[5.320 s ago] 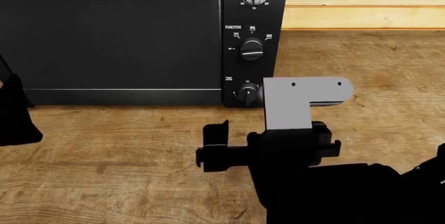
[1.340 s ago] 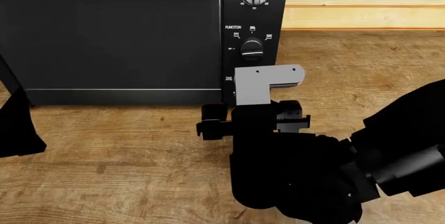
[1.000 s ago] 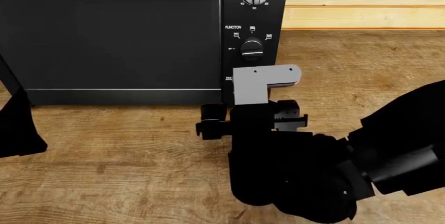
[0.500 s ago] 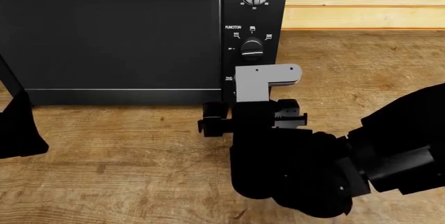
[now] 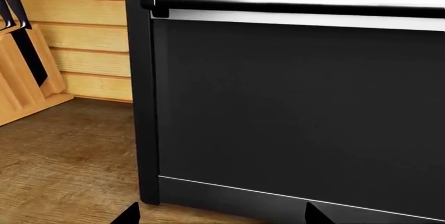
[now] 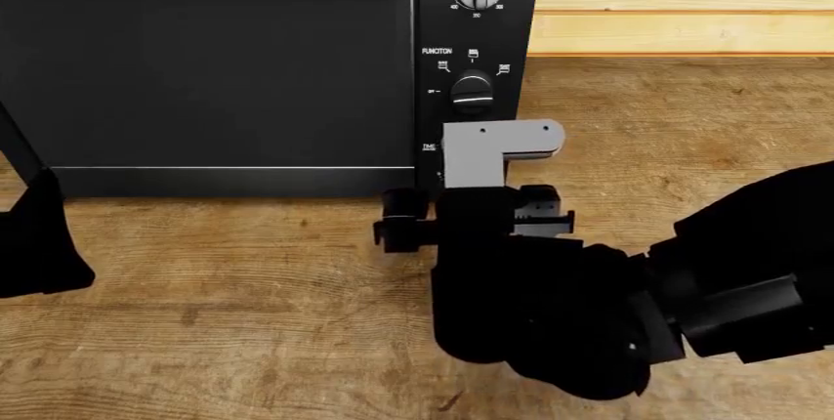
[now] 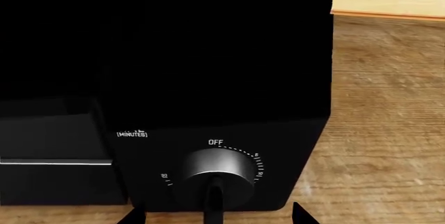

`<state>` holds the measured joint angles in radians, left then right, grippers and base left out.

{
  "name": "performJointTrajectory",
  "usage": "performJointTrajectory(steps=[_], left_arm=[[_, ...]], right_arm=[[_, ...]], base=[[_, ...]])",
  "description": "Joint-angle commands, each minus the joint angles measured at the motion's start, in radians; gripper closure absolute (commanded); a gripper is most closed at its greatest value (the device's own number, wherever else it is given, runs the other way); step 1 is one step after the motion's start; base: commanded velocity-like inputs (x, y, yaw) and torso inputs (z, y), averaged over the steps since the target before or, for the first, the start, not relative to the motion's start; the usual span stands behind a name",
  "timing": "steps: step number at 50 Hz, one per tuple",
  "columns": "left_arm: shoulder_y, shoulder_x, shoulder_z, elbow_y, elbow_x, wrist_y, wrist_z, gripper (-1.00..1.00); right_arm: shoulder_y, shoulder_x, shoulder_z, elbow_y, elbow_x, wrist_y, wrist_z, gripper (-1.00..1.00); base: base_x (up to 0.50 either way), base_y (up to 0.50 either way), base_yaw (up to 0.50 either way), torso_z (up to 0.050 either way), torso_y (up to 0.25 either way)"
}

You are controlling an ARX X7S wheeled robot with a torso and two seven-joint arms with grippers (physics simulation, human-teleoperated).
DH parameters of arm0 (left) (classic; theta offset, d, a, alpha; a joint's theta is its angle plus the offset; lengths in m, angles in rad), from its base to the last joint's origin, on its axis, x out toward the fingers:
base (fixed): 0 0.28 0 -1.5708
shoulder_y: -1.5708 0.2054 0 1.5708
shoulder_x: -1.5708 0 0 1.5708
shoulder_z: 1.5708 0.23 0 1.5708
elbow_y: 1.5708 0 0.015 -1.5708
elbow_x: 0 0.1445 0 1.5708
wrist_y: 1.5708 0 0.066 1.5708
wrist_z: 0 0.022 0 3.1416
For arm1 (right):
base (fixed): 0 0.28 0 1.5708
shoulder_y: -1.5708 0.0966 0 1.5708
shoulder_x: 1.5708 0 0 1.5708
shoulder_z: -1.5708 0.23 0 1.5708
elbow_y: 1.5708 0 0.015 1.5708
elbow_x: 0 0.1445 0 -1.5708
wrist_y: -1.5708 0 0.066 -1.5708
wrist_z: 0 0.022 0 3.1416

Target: Turn on the toaster oven by setting the timer.

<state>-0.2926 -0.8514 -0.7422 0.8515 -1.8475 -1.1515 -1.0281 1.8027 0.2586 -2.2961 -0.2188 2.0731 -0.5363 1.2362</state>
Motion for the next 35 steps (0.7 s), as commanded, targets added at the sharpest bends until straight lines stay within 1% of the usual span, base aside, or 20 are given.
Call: performJointTrajectory(steps=[1, 2, 3, 15, 20, 23, 31, 35], left_arm=[[0.002, 0.002, 0.005, -0.001, 0.009, 0.001, 0.004, -1.00], [0.002, 0.002, 0.005, -0.001, 0.010, 0.001, 0.005, -1.00], [-0.002, 0.003, 0.013, -0.002, 0.015, 0.002, 0.004, -1.00], [0.017, 0.003, -0.008, 0.004, 0.009, 0.001, 0.011, -1.00], [0.013, 0.001, 0.000, 0.002, 0.011, 0.006, 0.008, -1.00], [0.028, 0.005, -0.020, 0.007, 0.009, 0.001, 0.016, -1.00], [0.020, 0.004, 0.000, 0.003, 0.018, 0.004, 0.014, -1.00], [0.026, 0.007, -0.004, 0.006, 0.020, 0.003, 0.017, -1.00]], right_arm=[[-0.009, 0.002, 0.004, 0.020, -0.004, 0.012, 0.002, -1.00], [-0.009, 0.003, 0.005, 0.020, -0.005, 0.012, 0.003, -1.00], [-0.008, 0.003, 0.005, 0.022, -0.003, 0.015, 0.005, 1.00], [-0.009, 0.007, 0.011, 0.018, -0.019, 0.018, 0.015, 1.00], [-0.011, 0.007, 0.015, 0.017, -0.022, 0.022, 0.018, 1.00], [-0.012, 0.007, 0.016, 0.019, -0.024, 0.025, 0.017, 1.00], [-0.011, 0.012, 0.022, 0.017, -0.039, 0.022, 0.024, 1.00], [-0.018, 0.031, 0.048, 0.009, -0.043, -0.009, 0.019, 1.00]], base=[[0.00, 0.00, 0.00, 0.000, 0.000], [0.00, 0.00, 0.00, 0.000, 0.000], [0.00, 0.00, 0.00, 0.000, 0.000], [0.00, 0.00, 0.00, 0.000, 0.000], [0.00, 0.00, 0.00, 0.000, 0.000], [0.00, 0.00, 0.00, 0.000, 0.000], [0.00, 0.00, 0.00, 0.000, 0.000], [0.00, 0.00, 0.00, 0.000, 0.000]])
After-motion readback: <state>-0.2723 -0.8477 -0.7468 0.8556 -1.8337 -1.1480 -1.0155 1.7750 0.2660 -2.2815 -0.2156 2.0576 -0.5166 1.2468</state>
